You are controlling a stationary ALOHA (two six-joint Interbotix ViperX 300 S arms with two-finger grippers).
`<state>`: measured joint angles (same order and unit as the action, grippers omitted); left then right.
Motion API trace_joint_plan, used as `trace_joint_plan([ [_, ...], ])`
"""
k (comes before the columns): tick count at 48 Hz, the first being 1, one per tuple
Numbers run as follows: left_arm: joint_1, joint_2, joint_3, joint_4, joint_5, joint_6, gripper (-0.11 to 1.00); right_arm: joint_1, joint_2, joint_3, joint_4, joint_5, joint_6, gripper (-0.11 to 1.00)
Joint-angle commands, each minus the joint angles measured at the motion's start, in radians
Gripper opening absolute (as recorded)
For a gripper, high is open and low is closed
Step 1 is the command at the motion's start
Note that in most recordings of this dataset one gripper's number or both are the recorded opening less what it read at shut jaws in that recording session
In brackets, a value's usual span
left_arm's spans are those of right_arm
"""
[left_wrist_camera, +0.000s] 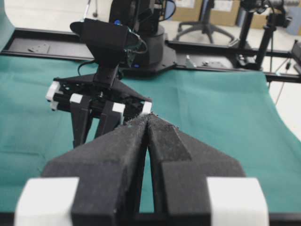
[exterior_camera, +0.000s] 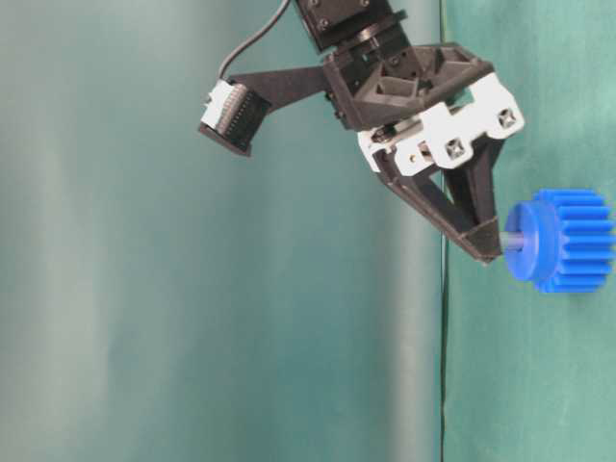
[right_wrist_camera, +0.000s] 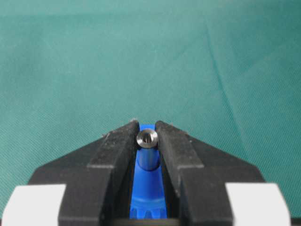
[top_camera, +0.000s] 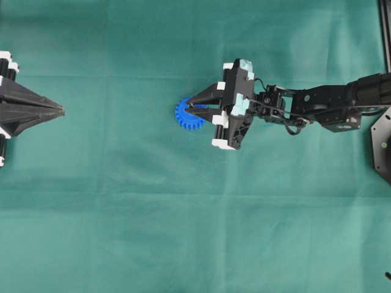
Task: Insert the shaft placed at a random location into the center hole of the small gear at another random location.
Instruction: 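Press the shaft down into the gear hole with the right gripper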
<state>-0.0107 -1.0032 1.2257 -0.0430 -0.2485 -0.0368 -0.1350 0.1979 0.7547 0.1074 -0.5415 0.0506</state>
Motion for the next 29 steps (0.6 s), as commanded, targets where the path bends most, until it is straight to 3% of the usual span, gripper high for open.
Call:
trace_joint_plan([
  [1,-0.002,0.003,-0.009,-0.002,-0.005,0.000,-0.01,0.002,-0.008,-0.021,0.003,-0.017,0.000,0.16],
  [29,-0.003,0.005,-0.008,-0.002,-0.005,0.000,-0.01,-0.002,0.018,-0.020,0.003,-0.011,0.000,0.16],
])
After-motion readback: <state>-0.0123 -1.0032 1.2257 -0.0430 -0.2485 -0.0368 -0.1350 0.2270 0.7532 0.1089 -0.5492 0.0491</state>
